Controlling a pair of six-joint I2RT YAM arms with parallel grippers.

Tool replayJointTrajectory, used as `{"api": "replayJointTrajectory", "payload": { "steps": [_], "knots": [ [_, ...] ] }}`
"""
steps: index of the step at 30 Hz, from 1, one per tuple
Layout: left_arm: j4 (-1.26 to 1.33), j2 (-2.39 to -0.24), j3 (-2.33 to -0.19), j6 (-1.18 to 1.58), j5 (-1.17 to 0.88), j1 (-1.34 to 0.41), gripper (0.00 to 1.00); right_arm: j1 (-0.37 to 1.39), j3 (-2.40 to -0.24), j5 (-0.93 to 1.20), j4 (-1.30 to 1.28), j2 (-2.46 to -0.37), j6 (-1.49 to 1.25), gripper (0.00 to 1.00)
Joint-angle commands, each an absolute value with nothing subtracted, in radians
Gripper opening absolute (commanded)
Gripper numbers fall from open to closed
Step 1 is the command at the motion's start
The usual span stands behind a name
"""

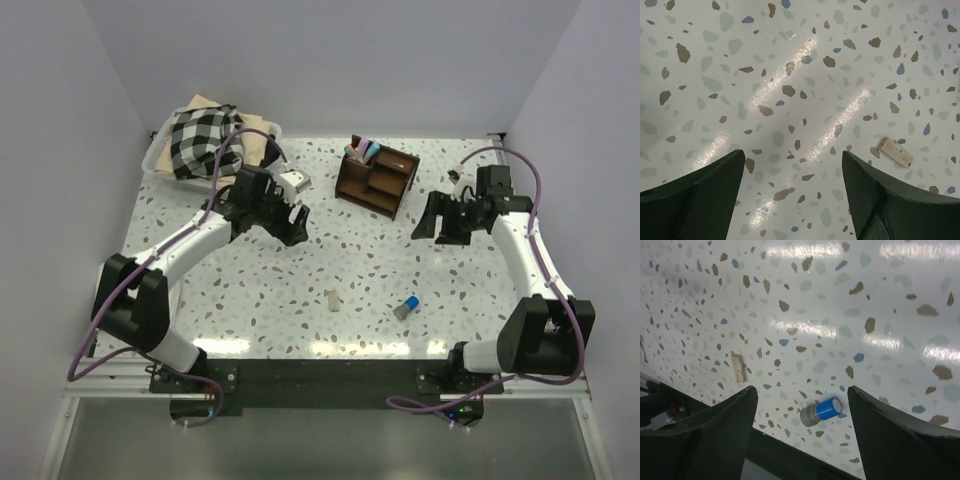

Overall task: Sort the stationery into containers
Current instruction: Pick up the stationery from the center of the board.

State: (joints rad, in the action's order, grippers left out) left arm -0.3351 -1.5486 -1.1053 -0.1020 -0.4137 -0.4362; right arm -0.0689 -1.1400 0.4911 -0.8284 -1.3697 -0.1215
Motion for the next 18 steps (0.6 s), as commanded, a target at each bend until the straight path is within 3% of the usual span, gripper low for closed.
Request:
{"api": "replayJointTrajectory", "payload": {
  "steps": [1, 8, 18],
  "knots": [
    [-0.356, -1.471, -1.089, -0.133, -0.321, -0.439, 0.83, -0.086, -1.077, 0.426, -0.879, -1.338, -0.348, 0.77],
    [-0.317, -1.535, -1.141, -0.167, -0.25, -0.436, 0.82, -0.086, -1.037, 0.3, -0.956, -1.368, -0.458, 0.78],
    [-0.396, -1.674, -1.338, -0.198, -0.239, -0.413, 0.81, -0.086, -0.977, 0.088, -1.06, -1.45, -0.595, 0.68]
  ]
}}
